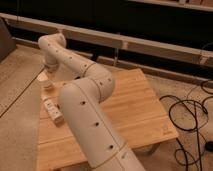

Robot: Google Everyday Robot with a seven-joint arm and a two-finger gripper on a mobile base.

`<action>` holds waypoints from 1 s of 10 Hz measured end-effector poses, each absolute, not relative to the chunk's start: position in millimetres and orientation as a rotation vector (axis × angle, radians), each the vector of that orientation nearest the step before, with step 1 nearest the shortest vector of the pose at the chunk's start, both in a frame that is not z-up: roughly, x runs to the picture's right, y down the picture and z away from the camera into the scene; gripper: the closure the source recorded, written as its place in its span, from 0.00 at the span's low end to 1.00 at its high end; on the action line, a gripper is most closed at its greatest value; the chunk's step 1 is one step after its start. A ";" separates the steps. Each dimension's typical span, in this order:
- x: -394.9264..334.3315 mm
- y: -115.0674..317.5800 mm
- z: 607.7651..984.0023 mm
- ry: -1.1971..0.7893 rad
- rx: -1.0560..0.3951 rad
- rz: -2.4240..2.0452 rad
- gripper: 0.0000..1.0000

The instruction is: Push the eraser across the table

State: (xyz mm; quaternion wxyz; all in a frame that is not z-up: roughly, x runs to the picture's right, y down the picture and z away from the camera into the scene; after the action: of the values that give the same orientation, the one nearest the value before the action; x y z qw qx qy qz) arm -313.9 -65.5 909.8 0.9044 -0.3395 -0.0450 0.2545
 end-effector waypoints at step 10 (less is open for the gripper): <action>-258.0 -9.1 951.9 0.202 -0.845 0.737 0.88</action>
State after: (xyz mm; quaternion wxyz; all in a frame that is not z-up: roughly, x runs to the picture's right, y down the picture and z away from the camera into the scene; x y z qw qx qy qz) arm -258.0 -9.1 951.9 0.8420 -0.4000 0.0956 0.3491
